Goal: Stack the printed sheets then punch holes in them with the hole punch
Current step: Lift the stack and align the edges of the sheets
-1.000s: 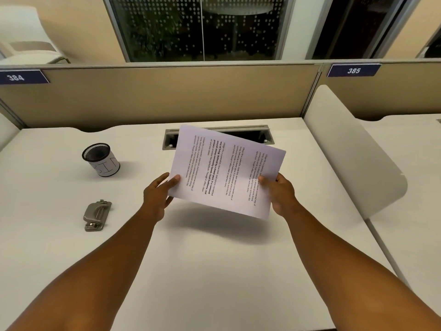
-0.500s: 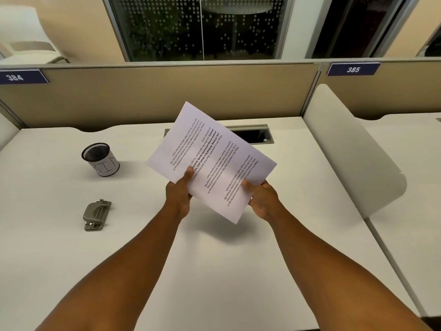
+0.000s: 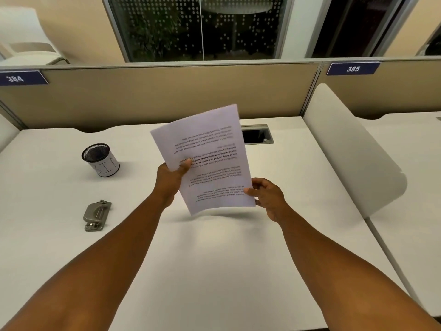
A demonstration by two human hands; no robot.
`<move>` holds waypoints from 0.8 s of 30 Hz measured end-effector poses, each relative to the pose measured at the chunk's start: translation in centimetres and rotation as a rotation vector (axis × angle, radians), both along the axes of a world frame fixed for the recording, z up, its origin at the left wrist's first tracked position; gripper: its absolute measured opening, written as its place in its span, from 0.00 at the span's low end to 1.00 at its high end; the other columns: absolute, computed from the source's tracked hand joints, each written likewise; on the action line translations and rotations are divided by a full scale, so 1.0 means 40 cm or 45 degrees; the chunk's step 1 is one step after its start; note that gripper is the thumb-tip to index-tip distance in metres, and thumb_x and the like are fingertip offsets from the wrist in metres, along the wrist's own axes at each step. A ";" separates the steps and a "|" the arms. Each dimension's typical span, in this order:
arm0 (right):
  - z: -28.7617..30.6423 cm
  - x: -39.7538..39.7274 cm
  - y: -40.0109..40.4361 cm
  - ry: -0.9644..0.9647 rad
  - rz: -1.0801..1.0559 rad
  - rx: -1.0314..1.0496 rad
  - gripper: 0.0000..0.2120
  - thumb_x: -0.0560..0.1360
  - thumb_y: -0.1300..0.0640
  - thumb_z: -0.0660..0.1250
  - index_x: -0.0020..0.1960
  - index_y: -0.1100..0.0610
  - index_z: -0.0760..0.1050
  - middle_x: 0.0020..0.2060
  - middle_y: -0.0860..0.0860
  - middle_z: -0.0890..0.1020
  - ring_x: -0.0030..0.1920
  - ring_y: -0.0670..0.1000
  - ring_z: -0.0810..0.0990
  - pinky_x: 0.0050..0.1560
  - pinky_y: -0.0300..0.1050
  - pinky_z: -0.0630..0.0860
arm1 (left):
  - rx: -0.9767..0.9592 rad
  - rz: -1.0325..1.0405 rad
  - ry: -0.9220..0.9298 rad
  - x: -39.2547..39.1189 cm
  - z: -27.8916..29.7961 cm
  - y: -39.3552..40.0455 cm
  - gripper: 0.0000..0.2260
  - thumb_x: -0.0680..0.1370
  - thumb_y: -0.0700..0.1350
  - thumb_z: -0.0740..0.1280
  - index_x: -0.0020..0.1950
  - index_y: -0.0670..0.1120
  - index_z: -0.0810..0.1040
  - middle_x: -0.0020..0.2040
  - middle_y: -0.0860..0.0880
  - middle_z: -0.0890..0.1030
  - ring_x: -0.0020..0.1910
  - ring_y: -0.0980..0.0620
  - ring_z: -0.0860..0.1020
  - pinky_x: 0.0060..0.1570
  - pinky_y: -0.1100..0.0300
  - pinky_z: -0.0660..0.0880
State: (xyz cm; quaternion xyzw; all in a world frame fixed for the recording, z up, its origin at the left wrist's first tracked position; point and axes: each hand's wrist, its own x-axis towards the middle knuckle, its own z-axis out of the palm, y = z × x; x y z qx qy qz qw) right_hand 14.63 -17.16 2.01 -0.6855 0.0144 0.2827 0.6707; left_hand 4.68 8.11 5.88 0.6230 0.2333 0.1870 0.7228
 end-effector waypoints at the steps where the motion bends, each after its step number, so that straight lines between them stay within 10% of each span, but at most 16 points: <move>1: -0.001 -0.001 0.004 -0.024 0.012 -0.026 0.13 0.70 0.66 0.74 0.50 0.53 0.78 0.46 0.49 0.85 0.46 0.51 0.84 0.50 0.49 0.80 | 0.037 -0.028 0.001 0.003 0.003 -0.004 0.08 0.76 0.46 0.72 0.55 0.52 0.80 0.50 0.53 0.87 0.46 0.50 0.86 0.39 0.58 0.83; 10: 0.028 -0.002 0.041 -0.256 0.007 -0.167 0.13 0.70 0.65 0.74 0.44 0.47 0.79 0.43 0.44 0.84 0.43 0.47 0.81 0.36 0.31 0.76 | 0.107 -0.152 -0.041 0.015 -0.003 -0.044 0.06 0.77 0.45 0.72 0.53 0.50 0.83 0.50 0.49 0.87 0.48 0.47 0.85 0.45 0.53 0.83; 17: 0.014 -0.010 0.032 -0.339 0.089 -0.296 0.17 0.74 0.62 0.71 0.62 0.56 0.77 0.59 0.55 0.82 0.58 0.59 0.79 0.63 0.58 0.76 | 0.135 -0.198 0.073 0.002 -0.039 -0.041 0.09 0.75 0.46 0.74 0.55 0.51 0.83 0.51 0.53 0.86 0.50 0.47 0.84 0.46 0.56 0.83; 24: 0.025 -0.010 0.036 -0.401 0.081 -0.316 0.16 0.74 0.61 0.71 0.62 0.57 0.77 0.59 0.56 0.82 0.58 0.60 0.79 0.62 0.57 0.76 | 0.183 -0.217 0.068 -0.002 -0.052 -0.040 0.10 0.77 0.44 0.72 0.58 0.52 0.82 0.54 0.53 0.85 0.52 0.48 0.83 0.49 0.54 0.81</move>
